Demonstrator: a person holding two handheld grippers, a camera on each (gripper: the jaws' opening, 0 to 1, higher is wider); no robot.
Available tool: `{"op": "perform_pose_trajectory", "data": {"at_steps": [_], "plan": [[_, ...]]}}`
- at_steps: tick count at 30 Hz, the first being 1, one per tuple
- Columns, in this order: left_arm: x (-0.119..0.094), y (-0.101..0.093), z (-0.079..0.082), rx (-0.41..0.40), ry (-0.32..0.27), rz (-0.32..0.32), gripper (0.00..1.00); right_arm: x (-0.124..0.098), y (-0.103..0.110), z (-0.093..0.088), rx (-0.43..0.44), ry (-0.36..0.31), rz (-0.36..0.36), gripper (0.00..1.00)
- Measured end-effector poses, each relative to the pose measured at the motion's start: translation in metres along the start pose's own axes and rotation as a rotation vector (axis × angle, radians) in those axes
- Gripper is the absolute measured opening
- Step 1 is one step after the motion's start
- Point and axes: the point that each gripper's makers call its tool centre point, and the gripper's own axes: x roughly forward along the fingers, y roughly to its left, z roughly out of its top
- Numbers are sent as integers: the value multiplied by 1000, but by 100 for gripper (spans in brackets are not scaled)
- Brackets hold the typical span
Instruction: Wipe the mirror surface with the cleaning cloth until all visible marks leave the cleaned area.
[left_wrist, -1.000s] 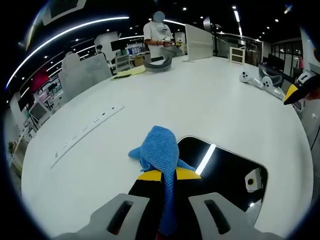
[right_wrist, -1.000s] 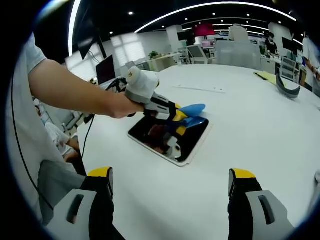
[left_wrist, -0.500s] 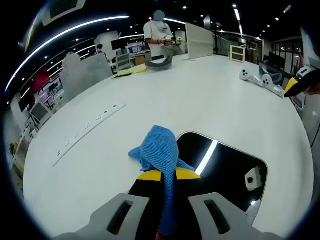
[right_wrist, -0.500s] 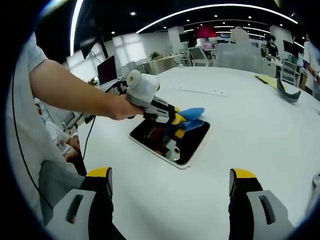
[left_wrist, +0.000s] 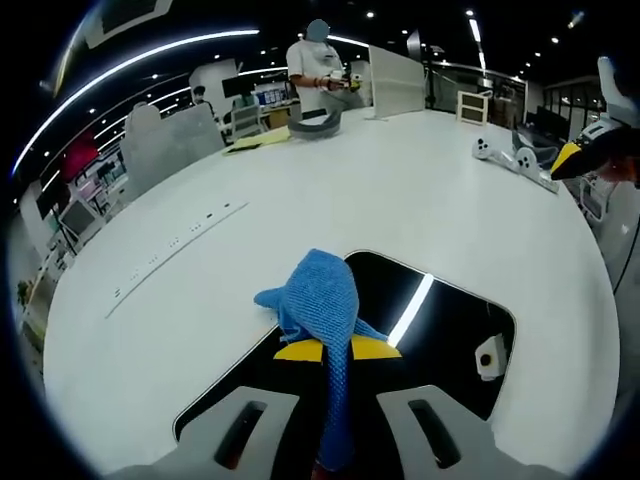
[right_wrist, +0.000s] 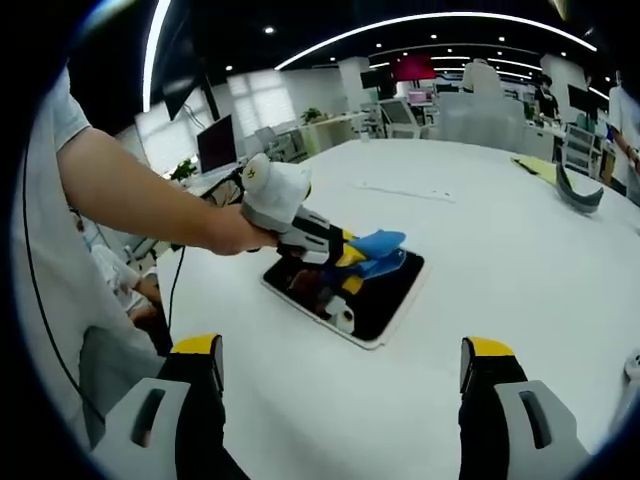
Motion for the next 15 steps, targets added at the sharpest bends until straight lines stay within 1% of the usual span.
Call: {"op": "perform_pose_trajectory", "data": {"at_steps": [4,15], "plan": [[-4,-6,-4,11,11,-14,4,-3,0,6,9,-20,-8,99],[-14,-20,-11,2,16,-10,4,-11,5,6,-3,-24,-13,99]]}}
